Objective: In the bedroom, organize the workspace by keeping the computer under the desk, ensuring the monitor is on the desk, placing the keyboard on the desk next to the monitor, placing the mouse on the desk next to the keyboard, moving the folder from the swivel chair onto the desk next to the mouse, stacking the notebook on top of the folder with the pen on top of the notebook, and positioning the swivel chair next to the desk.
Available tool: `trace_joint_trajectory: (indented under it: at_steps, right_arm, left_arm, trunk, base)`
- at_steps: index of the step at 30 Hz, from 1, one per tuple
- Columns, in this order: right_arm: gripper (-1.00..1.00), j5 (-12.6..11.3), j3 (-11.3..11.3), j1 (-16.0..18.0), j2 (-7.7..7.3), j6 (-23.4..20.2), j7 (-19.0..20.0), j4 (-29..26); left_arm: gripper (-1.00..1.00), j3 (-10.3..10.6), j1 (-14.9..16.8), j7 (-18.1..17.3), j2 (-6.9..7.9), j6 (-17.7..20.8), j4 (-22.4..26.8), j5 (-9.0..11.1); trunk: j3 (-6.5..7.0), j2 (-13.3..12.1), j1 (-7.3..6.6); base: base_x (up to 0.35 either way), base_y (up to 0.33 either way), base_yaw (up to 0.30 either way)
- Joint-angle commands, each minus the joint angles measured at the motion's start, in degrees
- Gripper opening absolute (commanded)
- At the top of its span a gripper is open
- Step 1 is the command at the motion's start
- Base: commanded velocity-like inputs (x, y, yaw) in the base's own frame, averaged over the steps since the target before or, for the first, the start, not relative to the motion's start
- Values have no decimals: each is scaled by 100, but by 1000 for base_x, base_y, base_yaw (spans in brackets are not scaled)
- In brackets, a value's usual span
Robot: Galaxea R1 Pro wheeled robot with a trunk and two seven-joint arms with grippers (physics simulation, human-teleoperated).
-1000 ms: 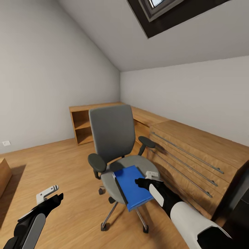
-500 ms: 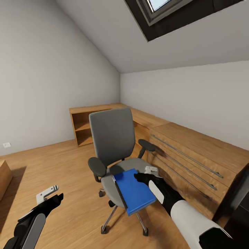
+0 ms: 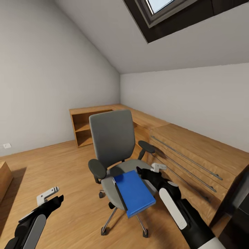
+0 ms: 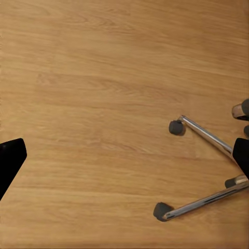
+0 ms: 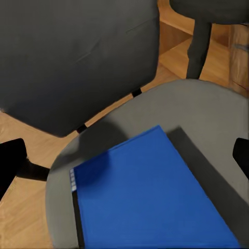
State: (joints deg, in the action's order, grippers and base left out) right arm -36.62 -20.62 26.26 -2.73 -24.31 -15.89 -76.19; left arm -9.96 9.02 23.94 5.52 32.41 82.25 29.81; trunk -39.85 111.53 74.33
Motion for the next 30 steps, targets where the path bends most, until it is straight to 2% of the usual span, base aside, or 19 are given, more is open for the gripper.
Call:
trace_joint_trajectory:
  at_steps: [1, 12, 15, 16, 24, 30]
  right_arm:
    - [100, -146, -21, -33, -10, -17, -116, -96]
    - [100, -371, -49, -131, -3, -28, -202, -699]
    - [100, -531, -54, -147, -15, -30, -198, -767]
    - [100, -603, -56, -234, -17, 18, -196, -854]
    - [100, -609, -48, -269, -9, 32, -203, -836]
    - [100, -609, -48, -270, -1, 32, -204, -828]
  left_arm:
    - [100, 3, 3, 49, 2, 14, -17, 61]
    - [100, 3, 3, 49, 1, 11, -84, 75]
    - [100, 3, 3, 49, 1, 11, -85, 77]
    - [100, 3, 3, 49, 1, 11, -86, 70]
    - [100, -5, 3, 41, 6, 22, -81, 62]
    - [100, -5, 3, 40, 2, 28, -77, 61]
  trunk:
    - [-6, 3, -1]
    - [-6, 3, -1]
    - [-6, 3, -1]
    - [-4, 3, -1]
    - [-3, 3, -1]
    - [-3, 3, -1]
  base:
    - [0, 0, 0]
    - [0, 0, 0]
    - [0, 0, 0]
    - [0, 297, -152]
    - [-24, 319, -121]
    - [-211, 236, -9]
